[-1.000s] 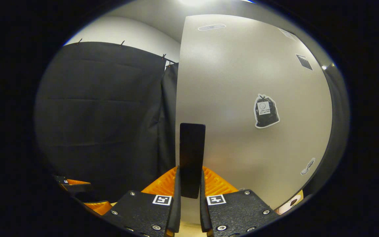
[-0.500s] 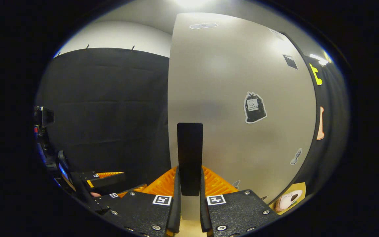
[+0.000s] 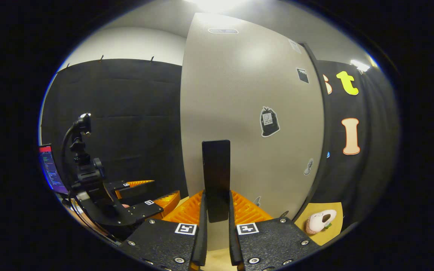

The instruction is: Open the cabinet door with the right hand, grasp the bottle in the cabinet with the left hand and place it on the coaster, then close the cabinet door with the right hand.

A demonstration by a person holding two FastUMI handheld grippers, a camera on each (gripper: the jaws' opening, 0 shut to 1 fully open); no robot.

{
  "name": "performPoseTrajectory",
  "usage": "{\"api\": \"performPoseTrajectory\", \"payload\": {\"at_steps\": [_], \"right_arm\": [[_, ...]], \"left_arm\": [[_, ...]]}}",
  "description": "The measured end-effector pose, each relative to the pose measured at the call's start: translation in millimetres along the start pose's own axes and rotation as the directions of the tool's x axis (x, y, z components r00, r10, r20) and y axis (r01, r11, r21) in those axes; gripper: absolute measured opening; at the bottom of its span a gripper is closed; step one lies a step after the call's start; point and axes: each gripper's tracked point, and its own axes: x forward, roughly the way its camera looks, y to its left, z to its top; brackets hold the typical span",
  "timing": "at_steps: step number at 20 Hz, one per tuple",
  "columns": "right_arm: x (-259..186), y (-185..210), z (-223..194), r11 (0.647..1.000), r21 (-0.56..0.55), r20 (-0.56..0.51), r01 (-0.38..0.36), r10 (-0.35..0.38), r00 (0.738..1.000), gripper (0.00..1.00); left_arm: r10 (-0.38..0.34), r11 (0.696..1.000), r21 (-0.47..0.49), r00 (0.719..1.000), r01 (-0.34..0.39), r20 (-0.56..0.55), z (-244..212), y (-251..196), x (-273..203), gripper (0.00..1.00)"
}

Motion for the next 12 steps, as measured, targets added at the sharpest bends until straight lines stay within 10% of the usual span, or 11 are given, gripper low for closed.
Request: {"api": "performPoseTrajectory", "payload": {"at_steps": [12], "right_arm": [[-60.6, -54.7, -18.3, 0.972, 0.024, -0.023, 0.236, -0.235, 0.972, 0.16]], "left_arm": [[-0.121, 0.992, -0.033, 0.992, 0.119, -0.048, -5.5, -106.0, 3.5, 0.96]]}}
